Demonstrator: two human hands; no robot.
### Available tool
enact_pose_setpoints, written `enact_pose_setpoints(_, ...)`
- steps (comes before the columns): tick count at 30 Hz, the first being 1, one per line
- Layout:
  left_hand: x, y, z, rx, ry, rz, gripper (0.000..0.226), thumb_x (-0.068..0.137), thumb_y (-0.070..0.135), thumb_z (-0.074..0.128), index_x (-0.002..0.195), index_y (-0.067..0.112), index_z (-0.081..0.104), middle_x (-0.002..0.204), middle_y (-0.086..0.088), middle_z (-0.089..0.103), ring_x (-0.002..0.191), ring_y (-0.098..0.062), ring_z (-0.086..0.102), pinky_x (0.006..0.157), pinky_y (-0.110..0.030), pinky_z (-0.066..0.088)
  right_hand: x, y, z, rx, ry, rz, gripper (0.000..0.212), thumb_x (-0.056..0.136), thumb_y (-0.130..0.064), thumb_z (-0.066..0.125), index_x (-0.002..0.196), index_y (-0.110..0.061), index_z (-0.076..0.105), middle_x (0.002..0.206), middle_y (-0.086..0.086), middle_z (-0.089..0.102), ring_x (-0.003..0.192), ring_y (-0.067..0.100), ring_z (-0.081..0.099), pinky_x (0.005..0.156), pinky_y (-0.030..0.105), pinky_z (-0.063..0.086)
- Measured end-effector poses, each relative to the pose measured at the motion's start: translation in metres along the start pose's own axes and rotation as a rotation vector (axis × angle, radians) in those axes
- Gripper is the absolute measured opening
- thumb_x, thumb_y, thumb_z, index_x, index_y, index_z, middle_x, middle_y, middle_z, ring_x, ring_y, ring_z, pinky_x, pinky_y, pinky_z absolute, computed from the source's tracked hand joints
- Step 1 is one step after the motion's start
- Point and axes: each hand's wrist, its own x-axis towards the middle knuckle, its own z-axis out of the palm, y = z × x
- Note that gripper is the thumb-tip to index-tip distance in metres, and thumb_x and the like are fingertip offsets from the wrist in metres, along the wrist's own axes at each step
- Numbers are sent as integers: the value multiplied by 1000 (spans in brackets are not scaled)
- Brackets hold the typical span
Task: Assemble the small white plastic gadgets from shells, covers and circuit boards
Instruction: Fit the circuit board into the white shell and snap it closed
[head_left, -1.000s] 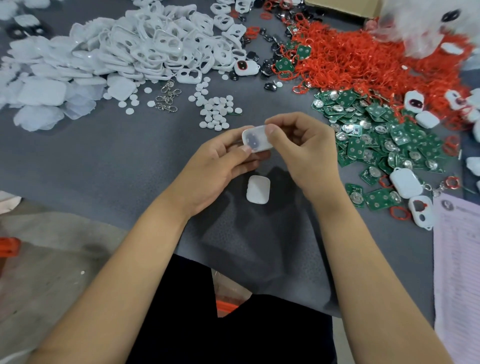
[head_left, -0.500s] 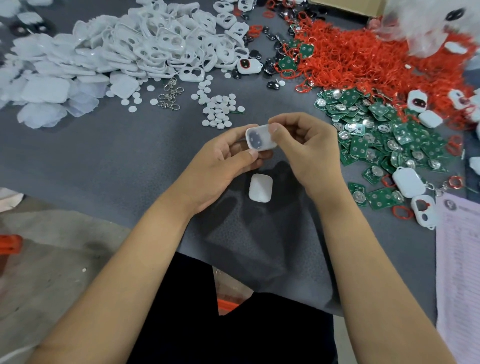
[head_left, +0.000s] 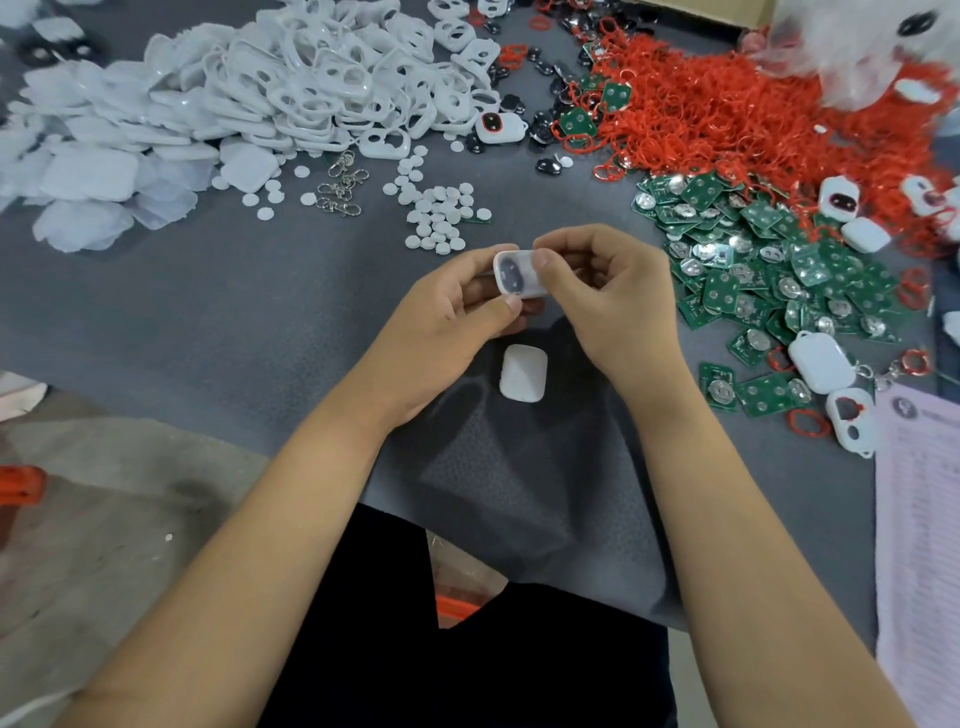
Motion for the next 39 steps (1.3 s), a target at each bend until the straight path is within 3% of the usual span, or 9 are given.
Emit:
enact_pose_setpoints(8,-2,1,3,34,44,14,42,104,-4,54,145,3,51,131,-14,69,117,-24,70,96,-31,57,-1,1,3,-50,4,-31,11,91,-15,72,96,-25,75,86,-14,74,76,1,69,71,19,53)
enact_pose_setpoints(13,-2,0,2,36,42,20,41,104,-4,54,145,4,52,130,-13,70,119,-23,69,96,-31,57,-3,1,6,-79,19,-61,13,91,-15,72,93,-28,72,85,-13,73,77,8,68,73,29,56)
enact_pose_setpoints(20,1,-3,1,9,32,29,41,104,-5,54,143,4,54,130,-13,71,120,-25,69,95,-30,57,-4,0,4,-121,54,-100,12,91,-14,74,93,-26,73,91,0,70,77,5,59,72,19,47)
enact_pose_setpoints(24,1,-4,0,-12,18,30,41,104,-5,53,143,4,54,130,-12,71,121,-25,69,95,-31,57,-4,2,6,-108,36,-73,12,90,-15,74,98,-25,74,87,-4,70,71,7,57,68,22,48)
enact_pose_setpoints(31,1,-4,1,8,47,27,40,104,-5,54,143,4,54,128,-13,71,116,-26,71,94,-29,56,-5,-1,7,-73,65,-19,24,94,-13,65,117,-17,70,91,-2,64,73,9,57,69,15,43)
enact_pose_setpoints(34,0,-3,1,35,47,35,41,104,-5,53,144,5,54,130,-12,70,118,-24,70,94,-29,56,-3,0,5,-7,32,57,24,96,-11,64,119,-15,69,88,-8,64,64,9,57,62,16,46)
enact_pose_setpoints(39,-1,-3,0,45,45,42,42,104,-4,54,144,7,54,131,-8,70,120,-20,68,96,-31,56,-3,4,4,32,-53,99,18,97,-14,65,113,-18,69,92,-1,70,62,14,64,44,29,50)
